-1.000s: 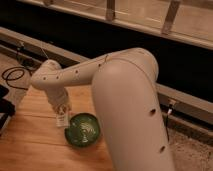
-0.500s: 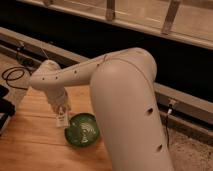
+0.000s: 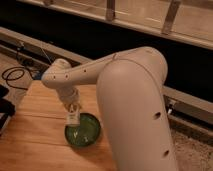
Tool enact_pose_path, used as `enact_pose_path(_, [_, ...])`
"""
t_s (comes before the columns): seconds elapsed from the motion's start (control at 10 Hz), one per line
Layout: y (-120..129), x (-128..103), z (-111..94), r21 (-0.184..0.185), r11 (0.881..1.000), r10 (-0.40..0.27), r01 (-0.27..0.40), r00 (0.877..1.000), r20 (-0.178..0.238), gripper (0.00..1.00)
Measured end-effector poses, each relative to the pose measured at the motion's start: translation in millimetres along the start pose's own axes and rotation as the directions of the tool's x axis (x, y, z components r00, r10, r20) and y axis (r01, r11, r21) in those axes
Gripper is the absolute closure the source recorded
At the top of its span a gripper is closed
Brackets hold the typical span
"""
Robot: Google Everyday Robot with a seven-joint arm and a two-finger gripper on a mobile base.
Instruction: Place the bottle in the ceramic bowl
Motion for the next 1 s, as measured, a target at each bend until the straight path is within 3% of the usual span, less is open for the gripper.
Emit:
enact_pose_path(0.3, [-24.3,14.4,8.5,0.004,0.998,0.056,-0.056,0.998,-0.027,0.96])
enact_pose_path(0.5, [-18.2,15.6,8.0,-0.007,0.999,0.05,-0.05,0.998,-0.027,1.0])
enact_pose_path(0.8, [-21.7,14.3,8.3,-0.003,0.998,0.055,-0.055,0.998,-0.026,0.76])
enact_pose_path(1.0, [-20.9,14.5,8.2,-0.002,0.999,0.053,-0.053,0.998,-0.025,0.54])
